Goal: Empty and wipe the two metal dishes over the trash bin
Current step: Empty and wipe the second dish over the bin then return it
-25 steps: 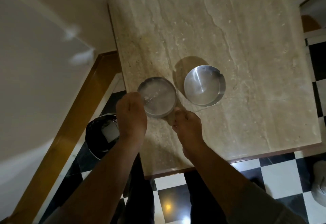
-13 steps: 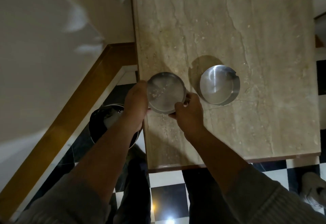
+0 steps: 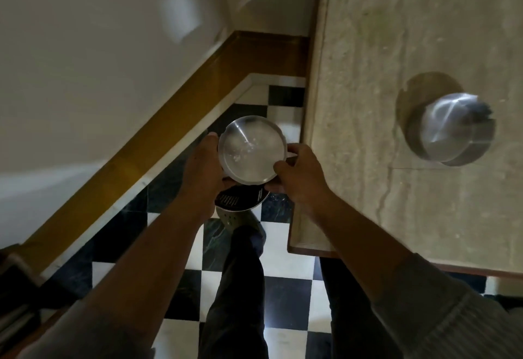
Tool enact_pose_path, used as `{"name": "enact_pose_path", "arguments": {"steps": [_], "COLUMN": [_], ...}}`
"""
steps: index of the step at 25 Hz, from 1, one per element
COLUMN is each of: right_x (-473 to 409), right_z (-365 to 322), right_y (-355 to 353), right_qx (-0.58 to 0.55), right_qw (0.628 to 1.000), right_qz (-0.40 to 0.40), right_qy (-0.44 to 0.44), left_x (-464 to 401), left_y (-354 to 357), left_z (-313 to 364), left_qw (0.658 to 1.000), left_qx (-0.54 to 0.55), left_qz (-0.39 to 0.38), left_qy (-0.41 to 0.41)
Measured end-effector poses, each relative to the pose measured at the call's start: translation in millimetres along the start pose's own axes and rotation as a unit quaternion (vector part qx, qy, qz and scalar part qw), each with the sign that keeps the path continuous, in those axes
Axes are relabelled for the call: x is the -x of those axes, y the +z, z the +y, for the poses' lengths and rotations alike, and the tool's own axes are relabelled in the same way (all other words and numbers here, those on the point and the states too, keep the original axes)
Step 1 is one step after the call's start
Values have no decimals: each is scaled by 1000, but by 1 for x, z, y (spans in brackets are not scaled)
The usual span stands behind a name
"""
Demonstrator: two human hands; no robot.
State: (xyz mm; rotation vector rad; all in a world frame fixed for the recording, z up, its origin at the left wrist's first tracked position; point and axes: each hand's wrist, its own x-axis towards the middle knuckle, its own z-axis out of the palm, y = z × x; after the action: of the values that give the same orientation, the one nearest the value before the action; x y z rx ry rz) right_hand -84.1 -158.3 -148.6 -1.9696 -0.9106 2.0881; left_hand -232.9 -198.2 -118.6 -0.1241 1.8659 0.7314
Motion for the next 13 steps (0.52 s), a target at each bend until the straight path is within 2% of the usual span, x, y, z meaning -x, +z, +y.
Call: {"name": "enact_pose_path", "arguments": {"steps": [4,7,9,10,13], "right_x": [-9,-12,-13,-12,-11], "right_z": [17,23,24,24,22], "right_y": [33,43,45,44,36], "right_qx": [41,74,137,198,331], "right_qw": [999,996,984,966,882], "right_qz": [-31,-56,-74,-74,-93], "right_qy": [18,-10,-89,-151,-321], "left_x": [-25,-40,-51,-55,-68], "left_y": [-35,-56,-72,-81,-101], "left_z": [-27,-36,-34,-30,-16], "left_qw": [999,999,996,993,972], "left_qx": [40,40,27,14,-75], "left_qz": [10,-13,-67,-107,-219], "left_qy": [-8,-31,-54,-56,-32]}}
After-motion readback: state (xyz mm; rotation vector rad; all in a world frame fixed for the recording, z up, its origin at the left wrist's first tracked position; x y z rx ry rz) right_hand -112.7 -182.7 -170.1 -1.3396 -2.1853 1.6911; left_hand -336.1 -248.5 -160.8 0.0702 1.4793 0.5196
